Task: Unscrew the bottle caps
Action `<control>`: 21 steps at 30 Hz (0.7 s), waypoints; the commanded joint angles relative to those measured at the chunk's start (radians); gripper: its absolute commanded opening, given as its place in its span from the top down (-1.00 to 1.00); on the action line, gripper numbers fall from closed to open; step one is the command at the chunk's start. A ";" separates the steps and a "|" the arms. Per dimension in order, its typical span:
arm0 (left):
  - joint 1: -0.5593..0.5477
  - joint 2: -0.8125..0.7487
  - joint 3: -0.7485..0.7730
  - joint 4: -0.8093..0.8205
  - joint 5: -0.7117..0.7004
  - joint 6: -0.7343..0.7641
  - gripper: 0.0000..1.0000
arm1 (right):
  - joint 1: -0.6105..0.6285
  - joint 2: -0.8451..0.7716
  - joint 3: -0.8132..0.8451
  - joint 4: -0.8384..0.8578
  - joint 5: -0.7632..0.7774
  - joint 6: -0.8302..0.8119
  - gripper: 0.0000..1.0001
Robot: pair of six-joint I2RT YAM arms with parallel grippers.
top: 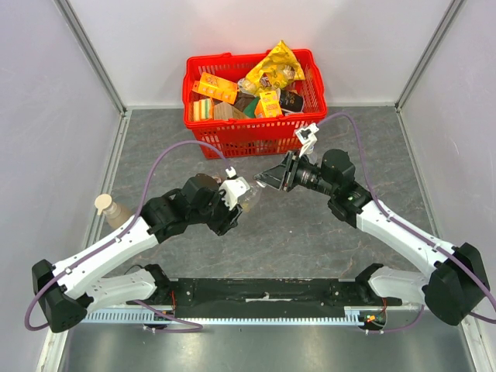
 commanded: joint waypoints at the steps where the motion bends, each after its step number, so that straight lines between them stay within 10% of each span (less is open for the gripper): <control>1: -0.002 0.006 0.015 0.038 -0.012 -0.003 0.18 | 0.008 -0.020 -0.004 0.059 -0.071 0.012 1.00; 21: 0.000 -0.058 0.048 0.048 0.166 0.000 0.19 | 0.008 -0.083 0.028 0.231 -0.270 -0.090 1.00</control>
